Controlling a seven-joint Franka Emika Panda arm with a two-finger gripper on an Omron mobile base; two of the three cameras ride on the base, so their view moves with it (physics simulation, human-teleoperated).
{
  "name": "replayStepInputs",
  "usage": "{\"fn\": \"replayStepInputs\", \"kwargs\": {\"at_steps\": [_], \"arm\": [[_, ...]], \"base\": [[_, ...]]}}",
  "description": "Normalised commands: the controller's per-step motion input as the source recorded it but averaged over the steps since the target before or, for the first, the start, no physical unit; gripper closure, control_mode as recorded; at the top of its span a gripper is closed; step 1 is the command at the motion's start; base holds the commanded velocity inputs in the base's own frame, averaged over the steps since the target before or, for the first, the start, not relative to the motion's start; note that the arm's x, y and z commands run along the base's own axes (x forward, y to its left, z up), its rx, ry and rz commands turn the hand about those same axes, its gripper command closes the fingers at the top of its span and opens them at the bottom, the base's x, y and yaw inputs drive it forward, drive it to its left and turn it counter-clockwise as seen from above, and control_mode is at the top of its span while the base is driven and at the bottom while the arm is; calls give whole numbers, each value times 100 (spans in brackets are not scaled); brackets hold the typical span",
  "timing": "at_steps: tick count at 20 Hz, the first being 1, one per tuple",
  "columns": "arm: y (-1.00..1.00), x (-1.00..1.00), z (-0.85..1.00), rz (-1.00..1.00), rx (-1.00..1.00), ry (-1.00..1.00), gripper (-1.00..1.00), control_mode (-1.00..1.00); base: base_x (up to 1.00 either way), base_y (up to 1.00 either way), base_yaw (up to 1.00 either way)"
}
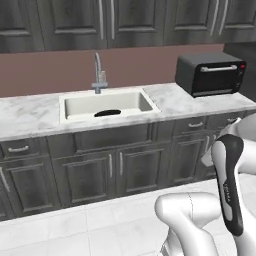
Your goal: Move the pot and pan from the stove into the sink.
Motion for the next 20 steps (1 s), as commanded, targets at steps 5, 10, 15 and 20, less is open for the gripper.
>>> {"fn": "replayStepInputs", "kwargs": {"at_steps": [5, 10, 15, 20], "arm": [[0, 0, 0, 0, 0, 0, -100, 100], [0, 0, 0, 0, 0, 0, -100, 100], [0, 0, 0, 0, 0, 0, -100, 100], [0, 0, 0, 0, 0, 0, -100, 100]], "base": [[2, -14, -50], [1, -17, -49], [1, -17, -49], [1, -16, -49]]}}
